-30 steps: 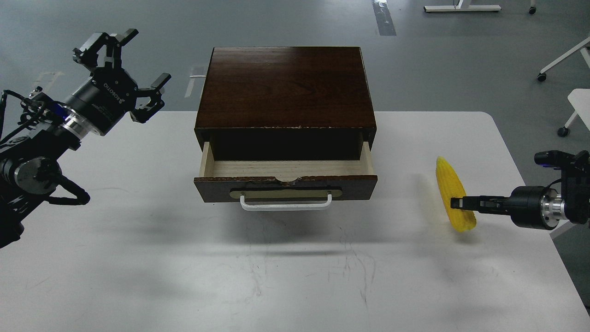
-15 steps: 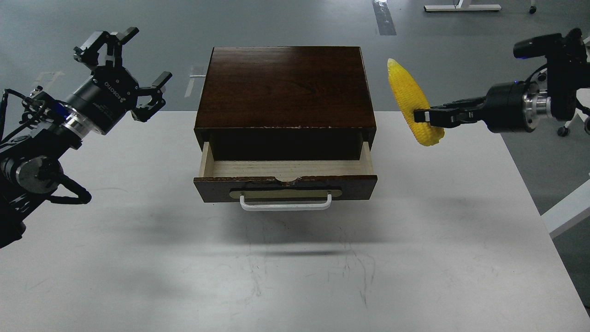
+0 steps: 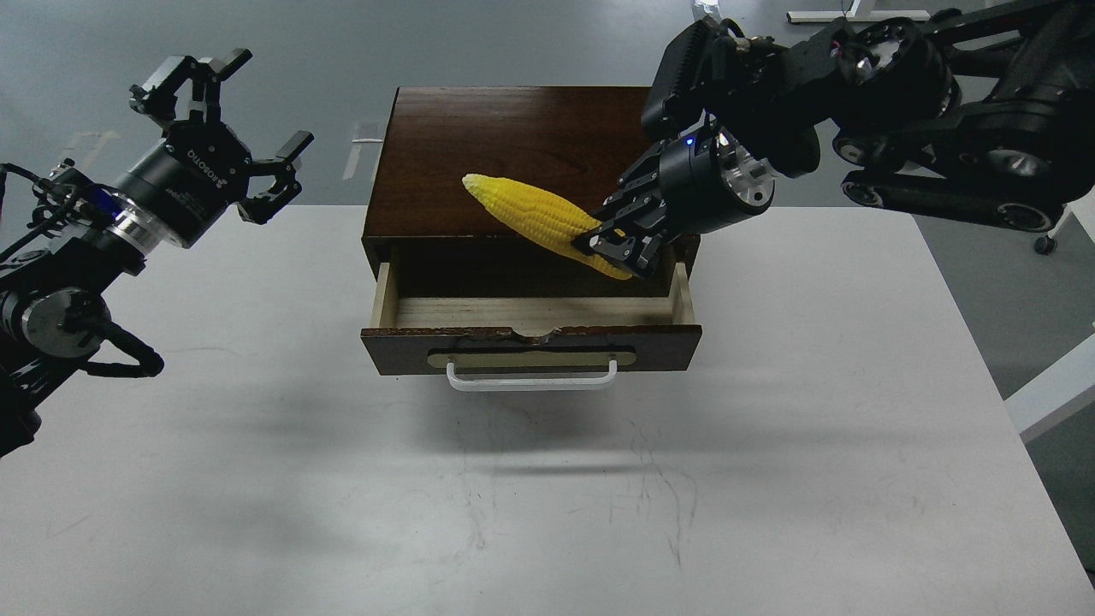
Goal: Put corn in drawer with both arms
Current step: 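Lift the corn with the right gripper and carry it over the drawer, then lower the corn into the open drawer and open the right gripper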
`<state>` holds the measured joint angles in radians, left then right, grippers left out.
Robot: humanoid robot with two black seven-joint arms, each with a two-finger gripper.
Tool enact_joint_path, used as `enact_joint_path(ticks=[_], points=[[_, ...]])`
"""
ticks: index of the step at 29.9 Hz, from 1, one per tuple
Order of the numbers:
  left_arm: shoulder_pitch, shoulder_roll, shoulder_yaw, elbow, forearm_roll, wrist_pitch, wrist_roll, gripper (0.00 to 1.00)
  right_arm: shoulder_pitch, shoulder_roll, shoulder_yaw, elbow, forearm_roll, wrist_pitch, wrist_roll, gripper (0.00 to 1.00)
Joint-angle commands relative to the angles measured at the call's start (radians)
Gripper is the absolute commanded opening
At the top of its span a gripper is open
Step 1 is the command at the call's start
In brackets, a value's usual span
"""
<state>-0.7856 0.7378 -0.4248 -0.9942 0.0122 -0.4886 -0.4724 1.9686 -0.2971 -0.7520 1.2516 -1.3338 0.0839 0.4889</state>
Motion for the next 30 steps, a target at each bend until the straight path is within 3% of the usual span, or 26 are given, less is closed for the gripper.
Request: enact_joint_path(ticks=[1,14,19,23,24,27,30], points=[[0.0,0.0,0.0,0.0,0.0,0.0,0.0,0.99,0.015,0.045,-0.033,-0.001,-0.062,-0.076,0.0,0.0],[0.0,0.006,-0.003,-0.001,0.0,0.0,0.0,0.98,-0.005,0.17,-0.161,-0.046,-0.102,-0.173,0.0,0.0],[0.0,0.011,-0.017,-0.001,0.0,0.0,0.0,0.98,-0.022,0.188,-0.162,-0.061,-0.1,-0.173,0.0,0.07],[0.0,0.029,-0.02,-0.003,0.0,0.0,0.0,0.99,-0.042,0.188,-0.187,-0.063,-0.096,-0.173,0.0,0.25],[0.002,0.031,-0.02,-0.009,0.0,0.0,0.0,0.98,-0.048,0.188,-0.188,-0.064,-0.096,-0.173,0.0,0.34],[0.002,0.034,-0.02,-0.02,0.0,0.0,0.0,0.99,-0.059,0.188,-0.188,-0.066,-0.096,-0.173,0.0,0.4],[0.002,0.034,-0.02,-0.021,0.0,0.0,0.0,0.98,-0.065,0.188,-0.19,-0.078,-0.096,-0.173,0.0,0.53]])
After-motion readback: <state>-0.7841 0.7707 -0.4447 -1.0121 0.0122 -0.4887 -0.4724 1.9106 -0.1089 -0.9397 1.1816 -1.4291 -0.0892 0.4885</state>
